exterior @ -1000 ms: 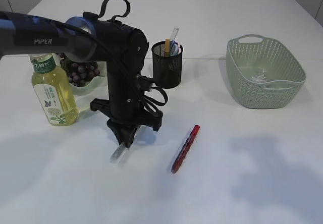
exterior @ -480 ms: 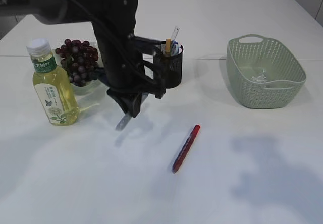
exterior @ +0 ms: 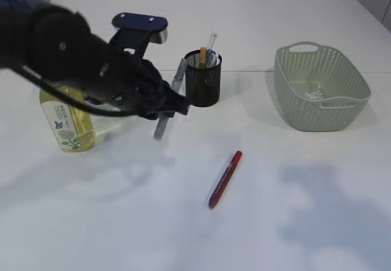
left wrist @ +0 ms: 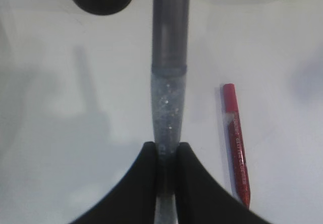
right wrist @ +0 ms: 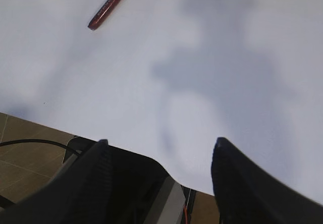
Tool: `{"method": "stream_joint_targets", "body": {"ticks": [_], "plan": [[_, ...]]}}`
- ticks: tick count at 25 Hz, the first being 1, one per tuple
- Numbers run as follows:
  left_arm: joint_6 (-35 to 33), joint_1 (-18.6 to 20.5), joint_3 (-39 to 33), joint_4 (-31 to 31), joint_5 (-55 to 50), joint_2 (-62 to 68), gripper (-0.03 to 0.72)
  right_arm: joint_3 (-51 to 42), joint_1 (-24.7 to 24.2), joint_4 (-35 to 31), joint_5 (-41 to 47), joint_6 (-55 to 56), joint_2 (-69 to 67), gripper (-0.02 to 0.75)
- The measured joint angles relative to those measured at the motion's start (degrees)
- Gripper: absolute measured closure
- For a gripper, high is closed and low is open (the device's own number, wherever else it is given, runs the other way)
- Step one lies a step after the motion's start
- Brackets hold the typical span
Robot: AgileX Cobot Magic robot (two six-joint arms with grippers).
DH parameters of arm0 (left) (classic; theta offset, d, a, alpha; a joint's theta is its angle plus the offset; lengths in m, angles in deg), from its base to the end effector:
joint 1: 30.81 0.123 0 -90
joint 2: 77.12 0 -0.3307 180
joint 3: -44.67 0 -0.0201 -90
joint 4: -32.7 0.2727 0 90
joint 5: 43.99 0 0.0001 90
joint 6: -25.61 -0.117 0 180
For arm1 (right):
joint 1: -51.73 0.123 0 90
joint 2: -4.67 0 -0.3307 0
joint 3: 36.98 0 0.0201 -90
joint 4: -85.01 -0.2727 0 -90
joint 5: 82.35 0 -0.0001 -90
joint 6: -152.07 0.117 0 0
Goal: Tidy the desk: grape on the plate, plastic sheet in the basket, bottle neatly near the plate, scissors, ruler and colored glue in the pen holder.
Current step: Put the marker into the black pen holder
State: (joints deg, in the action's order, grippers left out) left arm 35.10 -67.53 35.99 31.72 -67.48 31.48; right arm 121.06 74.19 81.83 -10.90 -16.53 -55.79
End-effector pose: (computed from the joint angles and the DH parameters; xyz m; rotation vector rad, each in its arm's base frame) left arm 0.3450 -0.2583 0.2386 0.5706 2.4262 -0.3628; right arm 0.1418 0.0653 0.3617 -0.2538 2.6982 0.2567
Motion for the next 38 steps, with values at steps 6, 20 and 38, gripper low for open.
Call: {"method": "stream_joint_targets", "body": {"ticks": [6,20,38], "plan": [[0.0,0.0,-14.9,0.1,27.0,-2.1,0.635,0.0,0.0,0.0,0.0,0.0,0.0,0.249],[-0.9,0.0,-14.0,-3.4,73.3,7.0,0.634,0.0,0.0,2.5,0.0,0.0,0.0,0.248],[-0.9,8.1,17.4,-3.0,61.2,28.2,0.630,0.0,0.0,4.9,0.0,-0.1,0.0,0.248]]}}
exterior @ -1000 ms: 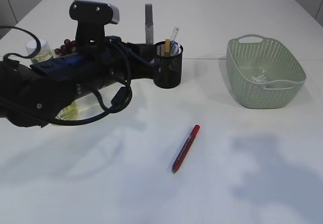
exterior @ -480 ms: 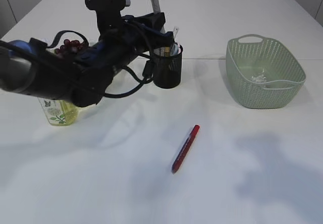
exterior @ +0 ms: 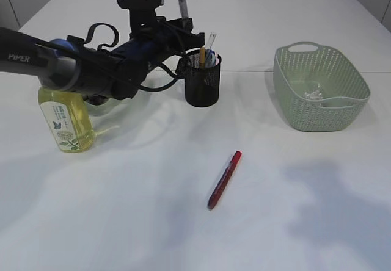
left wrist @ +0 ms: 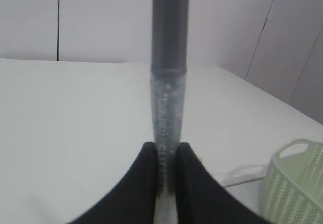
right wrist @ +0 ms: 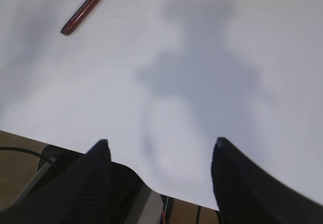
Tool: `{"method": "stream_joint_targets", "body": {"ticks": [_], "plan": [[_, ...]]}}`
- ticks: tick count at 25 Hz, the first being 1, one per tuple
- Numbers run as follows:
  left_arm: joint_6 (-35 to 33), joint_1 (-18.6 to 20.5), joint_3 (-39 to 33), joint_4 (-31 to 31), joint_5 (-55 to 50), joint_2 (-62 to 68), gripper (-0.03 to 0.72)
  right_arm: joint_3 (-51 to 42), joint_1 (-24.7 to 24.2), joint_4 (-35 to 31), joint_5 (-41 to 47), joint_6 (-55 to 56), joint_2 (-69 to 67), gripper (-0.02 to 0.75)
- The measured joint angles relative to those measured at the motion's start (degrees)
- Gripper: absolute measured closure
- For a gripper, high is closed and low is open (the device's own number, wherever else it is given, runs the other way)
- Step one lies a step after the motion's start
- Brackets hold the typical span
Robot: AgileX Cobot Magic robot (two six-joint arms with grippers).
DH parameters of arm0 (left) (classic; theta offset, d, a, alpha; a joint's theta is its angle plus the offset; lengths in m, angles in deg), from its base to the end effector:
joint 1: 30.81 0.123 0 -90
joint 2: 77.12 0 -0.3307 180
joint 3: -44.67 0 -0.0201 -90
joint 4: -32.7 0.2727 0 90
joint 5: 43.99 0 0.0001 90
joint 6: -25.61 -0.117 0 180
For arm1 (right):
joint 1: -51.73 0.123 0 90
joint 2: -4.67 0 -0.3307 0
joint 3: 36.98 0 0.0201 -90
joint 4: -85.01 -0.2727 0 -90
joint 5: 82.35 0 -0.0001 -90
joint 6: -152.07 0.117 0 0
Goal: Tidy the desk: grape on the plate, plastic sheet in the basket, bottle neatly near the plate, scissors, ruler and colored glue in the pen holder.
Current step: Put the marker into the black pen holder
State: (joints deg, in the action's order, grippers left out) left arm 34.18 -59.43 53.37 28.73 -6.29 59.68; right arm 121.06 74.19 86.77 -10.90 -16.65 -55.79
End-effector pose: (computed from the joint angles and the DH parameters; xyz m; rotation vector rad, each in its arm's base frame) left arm 0.5159 -0.2759 0.1959 0.2023 1.5898 -0.5161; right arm 0.1455 0.0565 0.3616 -0.2663 2.6796 0.1409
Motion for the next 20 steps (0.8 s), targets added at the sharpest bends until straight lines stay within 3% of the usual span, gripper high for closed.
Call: {"method": "stream_joint_targets", "body": {"ticks": [11,20], "plan": [[0.0,0.0,6.9,1.1,-3.8,5.5,0.629,0.0,0.0,0.3,0.0,0.0,0.0,0.248],[0.0,0.0,7.6,1.1,-4.5,6.2,0.628,0.0,0.0,1.5,-0.4,0.0,0.0,0.248]]}}
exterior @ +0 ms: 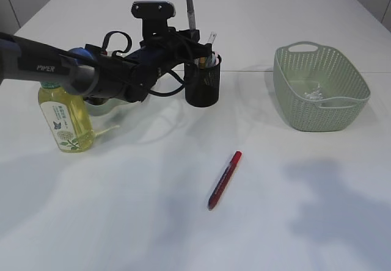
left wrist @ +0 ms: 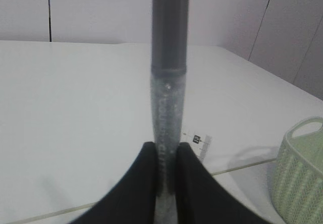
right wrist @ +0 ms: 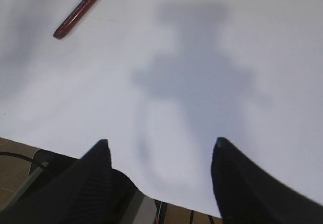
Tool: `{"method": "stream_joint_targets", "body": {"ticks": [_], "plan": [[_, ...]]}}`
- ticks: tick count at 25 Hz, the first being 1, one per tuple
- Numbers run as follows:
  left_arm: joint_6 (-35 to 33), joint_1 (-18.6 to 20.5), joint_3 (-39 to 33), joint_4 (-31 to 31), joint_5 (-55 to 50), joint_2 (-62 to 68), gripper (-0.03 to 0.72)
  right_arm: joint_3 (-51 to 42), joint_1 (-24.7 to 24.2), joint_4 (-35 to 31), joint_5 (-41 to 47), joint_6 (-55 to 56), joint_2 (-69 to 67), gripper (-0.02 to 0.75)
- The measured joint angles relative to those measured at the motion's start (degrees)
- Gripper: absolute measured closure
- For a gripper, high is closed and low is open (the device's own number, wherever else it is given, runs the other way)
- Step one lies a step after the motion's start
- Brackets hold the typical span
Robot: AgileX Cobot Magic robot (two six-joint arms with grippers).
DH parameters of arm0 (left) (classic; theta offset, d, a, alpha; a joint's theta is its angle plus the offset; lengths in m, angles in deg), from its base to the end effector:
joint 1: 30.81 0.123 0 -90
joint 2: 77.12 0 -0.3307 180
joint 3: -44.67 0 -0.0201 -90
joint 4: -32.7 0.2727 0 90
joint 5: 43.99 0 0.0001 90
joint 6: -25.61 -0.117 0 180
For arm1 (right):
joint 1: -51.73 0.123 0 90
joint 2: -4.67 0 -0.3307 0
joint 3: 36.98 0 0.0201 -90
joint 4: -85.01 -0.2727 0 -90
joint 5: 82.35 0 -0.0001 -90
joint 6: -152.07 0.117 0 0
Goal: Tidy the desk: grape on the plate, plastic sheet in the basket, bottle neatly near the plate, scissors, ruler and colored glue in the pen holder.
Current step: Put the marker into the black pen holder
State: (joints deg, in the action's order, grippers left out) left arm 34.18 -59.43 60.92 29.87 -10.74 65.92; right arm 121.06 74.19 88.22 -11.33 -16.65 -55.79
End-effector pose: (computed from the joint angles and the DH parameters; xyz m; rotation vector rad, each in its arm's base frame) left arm 0.5382 -0.2901 0.1672 0.2339 1.6407 -0.5057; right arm 0.1473 0.0542 0.3621 -0.2686 2.6661 0.1101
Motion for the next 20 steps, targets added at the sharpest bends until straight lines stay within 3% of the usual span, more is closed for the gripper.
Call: {"method": "stream_joint_targets", "body": {"ticks": [20], "plan": [[0.0,0.0,0.0,0.0,-1.9,0.0,0.540,0.0,0.0,0.0,-1.0,0.0,0.0,0.248]]}}
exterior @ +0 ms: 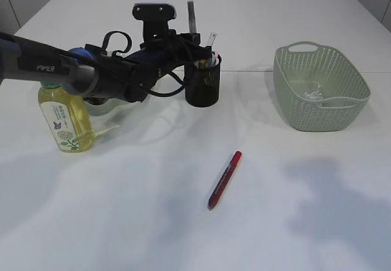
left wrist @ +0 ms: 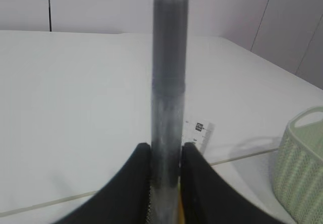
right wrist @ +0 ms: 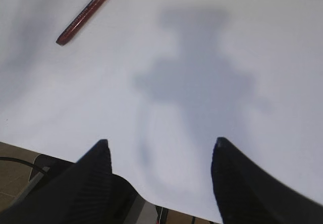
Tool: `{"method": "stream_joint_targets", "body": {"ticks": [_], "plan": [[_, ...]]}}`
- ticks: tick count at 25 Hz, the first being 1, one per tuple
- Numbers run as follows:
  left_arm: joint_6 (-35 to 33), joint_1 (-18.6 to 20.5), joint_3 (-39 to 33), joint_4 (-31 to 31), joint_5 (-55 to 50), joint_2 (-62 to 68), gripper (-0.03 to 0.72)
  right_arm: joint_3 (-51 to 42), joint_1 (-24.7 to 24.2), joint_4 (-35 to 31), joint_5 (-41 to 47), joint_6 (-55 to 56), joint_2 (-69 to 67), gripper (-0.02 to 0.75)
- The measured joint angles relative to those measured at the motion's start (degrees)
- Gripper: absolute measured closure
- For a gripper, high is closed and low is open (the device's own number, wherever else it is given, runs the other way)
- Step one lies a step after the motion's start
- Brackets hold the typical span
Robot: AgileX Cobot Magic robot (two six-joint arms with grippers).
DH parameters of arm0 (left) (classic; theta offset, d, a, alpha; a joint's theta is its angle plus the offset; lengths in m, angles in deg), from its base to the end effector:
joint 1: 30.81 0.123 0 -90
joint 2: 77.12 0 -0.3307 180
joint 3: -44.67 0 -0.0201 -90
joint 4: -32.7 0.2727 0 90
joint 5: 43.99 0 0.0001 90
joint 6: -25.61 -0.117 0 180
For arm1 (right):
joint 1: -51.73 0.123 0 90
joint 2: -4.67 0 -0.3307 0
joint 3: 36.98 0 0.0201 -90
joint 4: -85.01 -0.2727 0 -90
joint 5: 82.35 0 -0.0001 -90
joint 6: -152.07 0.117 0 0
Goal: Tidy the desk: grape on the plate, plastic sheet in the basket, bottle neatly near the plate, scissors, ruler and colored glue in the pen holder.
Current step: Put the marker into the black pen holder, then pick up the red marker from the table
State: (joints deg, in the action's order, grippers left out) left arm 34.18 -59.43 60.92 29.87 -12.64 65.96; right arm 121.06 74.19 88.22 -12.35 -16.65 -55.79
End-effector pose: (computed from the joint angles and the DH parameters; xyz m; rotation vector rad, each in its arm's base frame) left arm 0.5379 -0.2901 0.1629 0.2397 1.6743 -0.4999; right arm 0.1490 0.0549 0.3630 -0.2676 2.6489 0.1166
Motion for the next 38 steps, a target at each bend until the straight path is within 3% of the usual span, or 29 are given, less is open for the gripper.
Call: {"method": "stream_joint_targets", "body": {"ticks": [7,15,21,28,38], "plan": [[0.0,0.0,0.0,0.0,-0.5,0.0,0.474,0.0,0.0,0.0,0.0,0.0,0.0,0.248],[0.0,0.0,0.0,0.0,-3.7,-2.0,0.458,0.0,0.0,0.0,0.0,0.0,0.0,0.248],[0.0,-0.7,0.0,3.2,-25.9,-11.5,0.456,0.0,0.0,0.0,-0.1,0.0,0.0,0.248],[0.0,-6.0,0.1,3.8,-58.1,-22.8,0.456,0.0,0.0,-0.1,-0.1,0.3,0.0,0.248],[0.4,-10.0,10.0,-2.2,-93.9,-22.2,0.456,0.0,0.0,-3.2,-0.1,1.9,0.0,0.248]]}}
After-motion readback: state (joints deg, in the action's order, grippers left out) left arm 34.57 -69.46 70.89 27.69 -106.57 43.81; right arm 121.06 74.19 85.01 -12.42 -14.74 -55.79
